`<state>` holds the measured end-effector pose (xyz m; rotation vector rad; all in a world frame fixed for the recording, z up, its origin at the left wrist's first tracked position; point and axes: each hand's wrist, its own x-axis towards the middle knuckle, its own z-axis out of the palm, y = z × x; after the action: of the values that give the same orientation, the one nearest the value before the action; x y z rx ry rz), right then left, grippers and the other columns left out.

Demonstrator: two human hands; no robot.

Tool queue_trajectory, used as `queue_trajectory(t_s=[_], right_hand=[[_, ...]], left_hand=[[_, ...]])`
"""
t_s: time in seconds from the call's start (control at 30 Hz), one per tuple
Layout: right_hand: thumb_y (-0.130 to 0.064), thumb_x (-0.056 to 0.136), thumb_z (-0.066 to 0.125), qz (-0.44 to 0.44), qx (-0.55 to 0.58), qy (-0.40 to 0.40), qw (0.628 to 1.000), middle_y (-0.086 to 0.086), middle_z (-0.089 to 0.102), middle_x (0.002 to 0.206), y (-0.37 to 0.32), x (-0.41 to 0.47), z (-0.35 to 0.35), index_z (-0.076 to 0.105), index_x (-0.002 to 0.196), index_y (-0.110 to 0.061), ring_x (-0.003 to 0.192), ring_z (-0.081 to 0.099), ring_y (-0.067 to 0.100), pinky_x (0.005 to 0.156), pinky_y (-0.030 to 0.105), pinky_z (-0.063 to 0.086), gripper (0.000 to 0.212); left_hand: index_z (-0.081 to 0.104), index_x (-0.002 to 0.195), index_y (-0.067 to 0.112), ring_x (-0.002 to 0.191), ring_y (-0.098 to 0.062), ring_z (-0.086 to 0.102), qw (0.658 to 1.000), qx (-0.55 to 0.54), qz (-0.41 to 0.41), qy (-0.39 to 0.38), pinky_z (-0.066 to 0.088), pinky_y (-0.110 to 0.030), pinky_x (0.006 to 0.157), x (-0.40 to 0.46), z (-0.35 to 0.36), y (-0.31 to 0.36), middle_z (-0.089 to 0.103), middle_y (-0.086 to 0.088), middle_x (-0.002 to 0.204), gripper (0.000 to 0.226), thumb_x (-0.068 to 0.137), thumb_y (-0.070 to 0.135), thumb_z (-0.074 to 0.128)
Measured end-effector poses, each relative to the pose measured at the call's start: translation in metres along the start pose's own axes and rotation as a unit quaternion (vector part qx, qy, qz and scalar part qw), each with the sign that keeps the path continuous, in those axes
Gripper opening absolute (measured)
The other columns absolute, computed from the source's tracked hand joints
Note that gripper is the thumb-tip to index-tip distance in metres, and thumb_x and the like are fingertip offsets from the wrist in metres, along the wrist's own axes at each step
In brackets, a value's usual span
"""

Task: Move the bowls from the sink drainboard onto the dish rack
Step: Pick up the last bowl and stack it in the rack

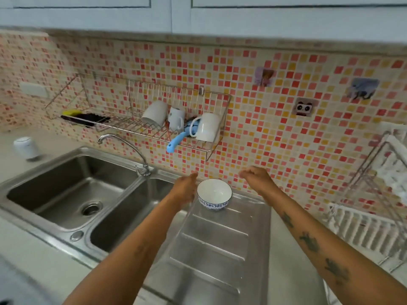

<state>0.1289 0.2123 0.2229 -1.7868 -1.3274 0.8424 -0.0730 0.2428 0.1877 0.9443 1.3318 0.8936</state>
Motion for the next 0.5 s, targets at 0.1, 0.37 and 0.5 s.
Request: queue_trajectory(t_s=[0.1,0.37,0.5], right_hand=[[-0.022,0.093,0.054,0.072,-0.014,-0.024,0.997,0.022,0.054,0.135,0.020,0.023,0.023,0.056,0.117,0.010,0.118,0.055,0.035,0.095,0.041,0.045,0.040],[-0.036,0.088,0.059,0.246,0.108,-0.065,0.961,0.010,0.044,0.144,0.085,0.089,0.074,0.046,0.138,-0.017,0.111,0.046,0.025,0.094,0.041,0.042,0.054],[-0.040,0.084,0.061,0.296,0.176,-0.050,0.937,0.012,0.039,0.147,0.109,0.117,0.092,0.038,0.142,-0.020,0.117,0.050,0.030,0.086,0.039,0.044,0.065]], left_hand=[[0.057,0.086,0.010,0.067,-0.017,0.050,1.000,0.004,-0.022,0.020,0.040,-0.030,0.061,0.026,-0.010,-0.017,0.055,-0.005,0.079,0.032,0.098,0.039,0.051],[0.055,0.129,0.013,0.112,-0.029,0.056,0.993,-0.044,-0.110,-0.016,0.045,-0.038,0.092,0.102,-0.001,-0.051,0.059,-0.011,0.122,0.041,0.100,0.040,0.044],[0.043,0.140,0.005,0.131,-0.029,0.041,0.993,-0.051,-0.106,-0.030,0.036,-0.038,0.104,0.128,0.011,-0.058,0.044,-0.005,0.140,0.046,0.101,0.030,0.045]])
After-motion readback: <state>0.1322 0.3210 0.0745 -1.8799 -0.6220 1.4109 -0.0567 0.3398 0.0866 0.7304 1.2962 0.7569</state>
